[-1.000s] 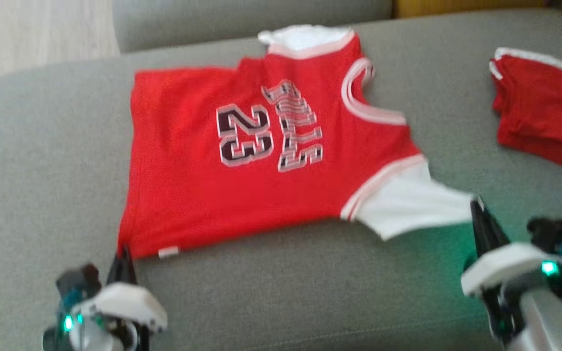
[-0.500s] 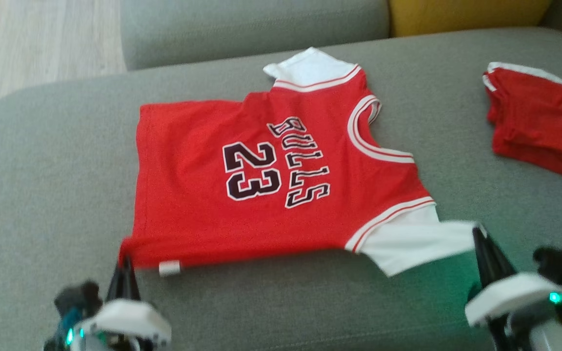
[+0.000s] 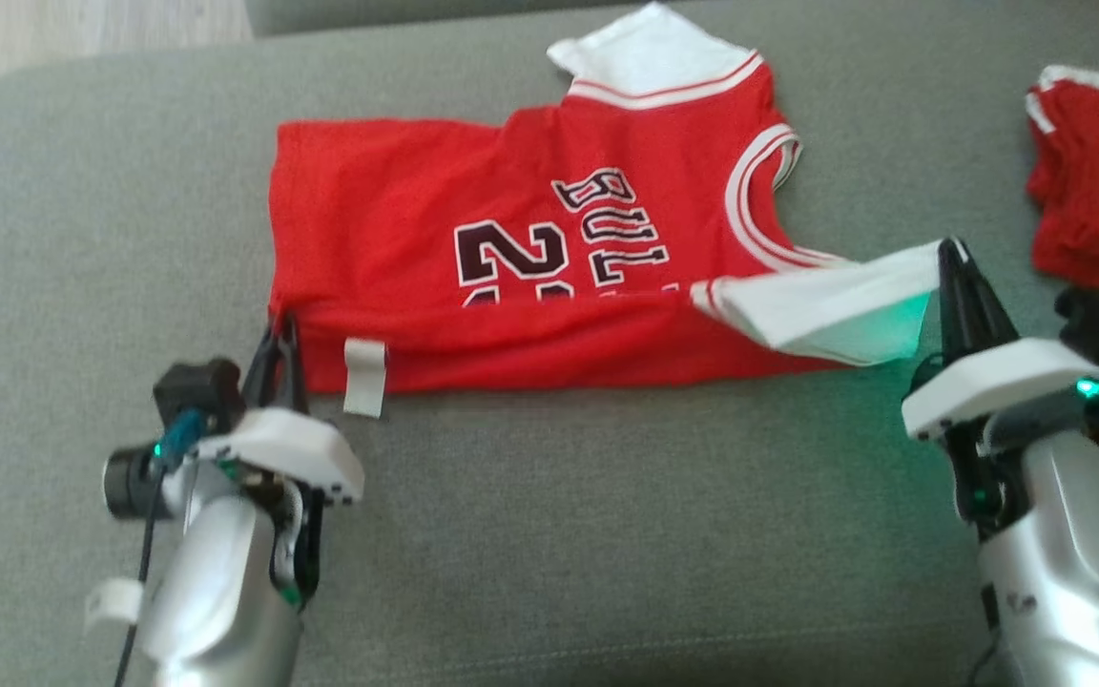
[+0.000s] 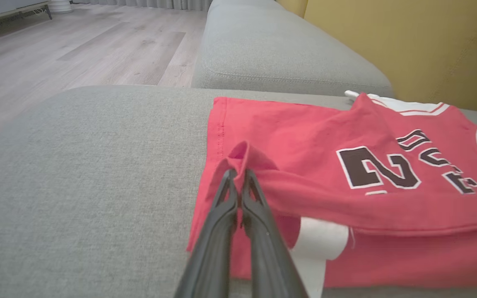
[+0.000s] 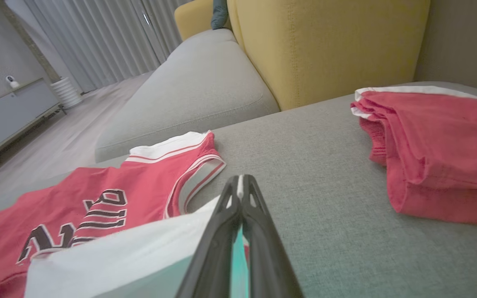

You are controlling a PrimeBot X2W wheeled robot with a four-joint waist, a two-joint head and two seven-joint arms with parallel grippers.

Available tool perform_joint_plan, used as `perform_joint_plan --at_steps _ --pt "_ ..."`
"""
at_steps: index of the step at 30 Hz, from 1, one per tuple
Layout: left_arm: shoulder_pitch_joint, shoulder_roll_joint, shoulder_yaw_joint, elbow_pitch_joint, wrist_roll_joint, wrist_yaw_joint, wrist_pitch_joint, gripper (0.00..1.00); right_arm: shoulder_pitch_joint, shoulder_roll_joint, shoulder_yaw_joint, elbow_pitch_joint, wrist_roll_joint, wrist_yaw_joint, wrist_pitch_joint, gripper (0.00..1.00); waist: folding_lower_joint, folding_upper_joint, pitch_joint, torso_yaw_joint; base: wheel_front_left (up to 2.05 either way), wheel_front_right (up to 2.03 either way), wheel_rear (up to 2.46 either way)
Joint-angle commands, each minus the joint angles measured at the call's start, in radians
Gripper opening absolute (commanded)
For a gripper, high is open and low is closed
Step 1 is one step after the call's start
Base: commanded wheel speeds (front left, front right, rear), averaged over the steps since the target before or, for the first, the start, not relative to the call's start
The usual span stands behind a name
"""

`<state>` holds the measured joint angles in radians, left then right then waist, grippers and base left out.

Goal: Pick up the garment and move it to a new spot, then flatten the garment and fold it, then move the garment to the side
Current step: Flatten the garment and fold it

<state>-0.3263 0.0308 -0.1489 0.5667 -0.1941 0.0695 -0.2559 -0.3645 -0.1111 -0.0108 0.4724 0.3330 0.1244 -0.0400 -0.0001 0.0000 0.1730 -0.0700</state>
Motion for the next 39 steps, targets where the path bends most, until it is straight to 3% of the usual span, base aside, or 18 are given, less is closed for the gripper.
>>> perform_joint_plan --at_steps 1,14,15,16,17,18,27,33,39 --pt "-0.075 0.02 0.027 0.004 0.016 -0.005 -0.006 0.0 -0.069 -0.003 0.014 0.014 -0.012 0.006 -0.034 0.0 0.0001 0.0 0.041 0.01 0.0 0.0 0.0" --pt "-0.185 0.019 0.05 0.088 0.028 0.014 -0.006 0.0 -0.288 0.009 0.029 0.253 -0.07 0.006 -0.166 0.0 0.0001 0.0 0.129 0.023 0.0 0.0 0.0" --pt "-0.184 0.019 0.047 0.09 0.024 0.015 -0.006 0.0 -0.298 0.01 0.029 0.268 -0.07 0.006 -0.175 0.05 0.0001 0.0 0.131 0.024 0.0 0.0 0.0" --pt "-0.182 0.019 0.044 0.091 0.02 0.018 -0.006 0.0 -0.307 0.011 0.026 0.28 -0.07 0.006 -0.185 0.91 0.0001 0.0 0.133 0.025 0.0 0.0 0.0" --pt "-0.18 0.019 0.042 0.089 0.016 0.021 -0.006 0.36 -0.314 0.013 0.024 0.283 -0.066 0.006 -0.197 1.0 0.0001 0.0 0.135 0.026 0.0 0.0 0.0" --pt "-0.176 0.019 0.042 0.085 0.01 0.027 -0.006 0.98 -0.318 0.012 0.026 0.281 -0.065 0.006 -0.207 1.0 0.0001 0.0 0.135 0.027 0.0 0.0 0.0" --pt "-0.054 0.019 0.02 0.007 -0.061 0.075 -0.006 1.0 -0.162 0.017 -0.012 0.143 -0.039 0.006 -0.221 1.0 0.0001 0.0 0.118 0.012 0.0 0.0 0.0" --pt "0.009 0.019 -0.017 -0.026 -0.079 0.092 -0.006 1.0 -0.043 0.028 0.029 0.17 -0.009 0.006 -0.222 1.0 0.0001 0.0 0.11 -0.003 0.0 0.0 0.0" --pt "0.01 0.019 -0.02 -0.02 -0.08 0.092 -0.006 1.0 -0.054 0.027 0.06 0.21 -0.005 0.006 -0.222 1.0 0.0001 0.0 0.107 0.002 0.0 0.0 0.0"
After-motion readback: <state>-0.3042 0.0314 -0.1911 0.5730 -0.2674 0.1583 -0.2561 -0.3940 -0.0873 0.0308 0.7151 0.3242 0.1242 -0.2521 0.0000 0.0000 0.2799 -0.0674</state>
